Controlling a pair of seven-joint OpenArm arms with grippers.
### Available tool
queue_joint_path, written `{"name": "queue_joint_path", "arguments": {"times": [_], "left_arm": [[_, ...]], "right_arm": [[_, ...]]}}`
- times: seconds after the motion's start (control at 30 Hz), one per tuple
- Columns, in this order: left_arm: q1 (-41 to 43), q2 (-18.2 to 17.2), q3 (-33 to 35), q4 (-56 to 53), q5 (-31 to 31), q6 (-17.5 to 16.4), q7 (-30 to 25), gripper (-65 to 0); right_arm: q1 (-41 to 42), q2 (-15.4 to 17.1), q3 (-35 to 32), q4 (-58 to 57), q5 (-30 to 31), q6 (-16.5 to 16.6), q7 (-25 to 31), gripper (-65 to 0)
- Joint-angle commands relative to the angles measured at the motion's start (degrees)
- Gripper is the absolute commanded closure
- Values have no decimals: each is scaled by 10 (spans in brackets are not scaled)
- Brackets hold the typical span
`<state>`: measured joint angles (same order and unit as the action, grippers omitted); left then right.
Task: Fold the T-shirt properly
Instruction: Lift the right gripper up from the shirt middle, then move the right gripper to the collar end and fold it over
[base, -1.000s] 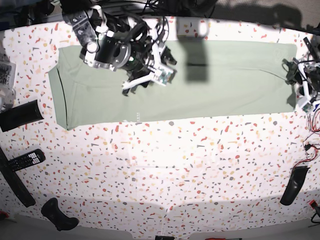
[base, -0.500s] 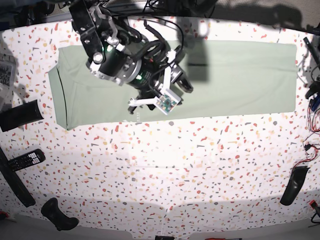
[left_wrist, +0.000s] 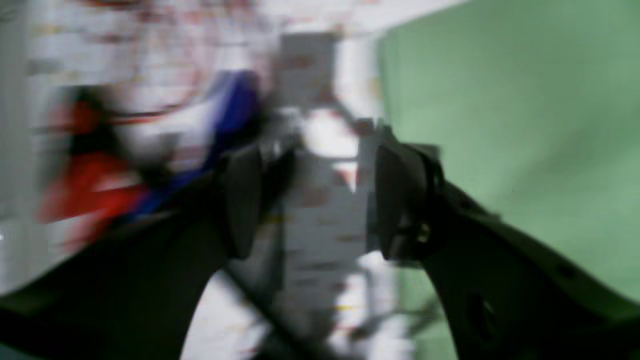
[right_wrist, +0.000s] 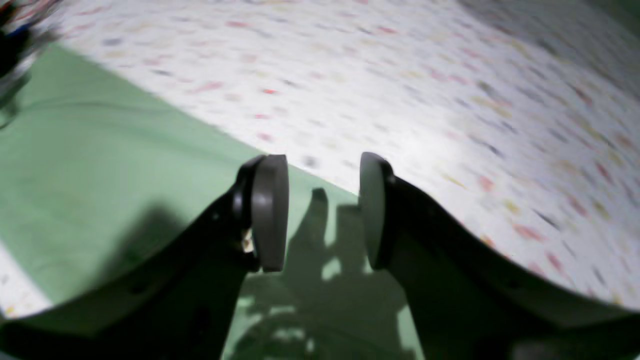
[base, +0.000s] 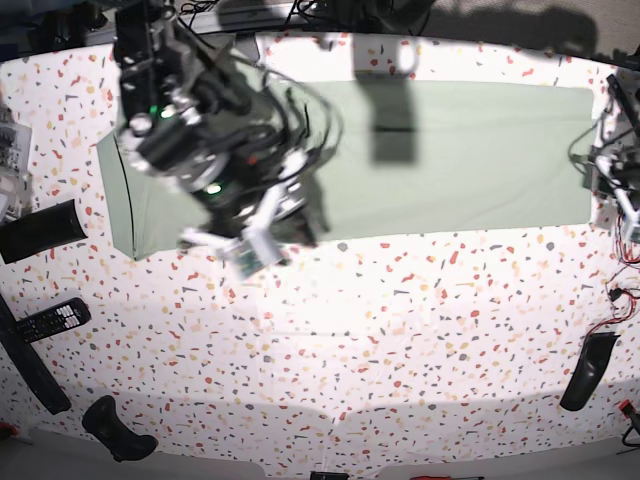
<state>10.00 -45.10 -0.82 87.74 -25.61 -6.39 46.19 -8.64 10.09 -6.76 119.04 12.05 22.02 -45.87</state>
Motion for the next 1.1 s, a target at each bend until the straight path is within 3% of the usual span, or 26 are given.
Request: {"name": "queue_joint_path", "arguments": {"times": [0.0, 0.13, 0.3, 0.53, 0.7, 0.87, 0.93, 1.07], "left_arm": [[-7, -2, -7, 7, 3, 3, -9, -329], [-7, 27, -8, 7, -12, 3, -8, -329], [-7, 35, -59, 7, -30, -17, -10, -329], [-6, 35, -215, 6, -221, -187, 60, -329], [-6, 35, -232, -66, -247, -228, 66, -329], [-7, 35, -231, -185, -370, -306, 67, -329], [-7, 35, -231, -203, -362, -323, 57, -329], [-6, 35, -231, -207, -289, -322, 37, -329]], "right_arm": [[-1, -3, 21, 16, 4, -2, 10, -231], [-47, -9, 104, 41, 4, -2, 20, -231], [-114, -9, 189, 97, 4, -1, 20, -231], [-172, -9, 268, 155, 4, -1, 12, -231], [-194, -19, 322, 160, 4, -2, 3, -231], [-198, -59, 382, 160, 6, 0, 4, -231], [-198, -61, 388, 160, 11, 3, 3, -231], [-198, -61, 388, 160, 17, 14, -7, -231]]}}
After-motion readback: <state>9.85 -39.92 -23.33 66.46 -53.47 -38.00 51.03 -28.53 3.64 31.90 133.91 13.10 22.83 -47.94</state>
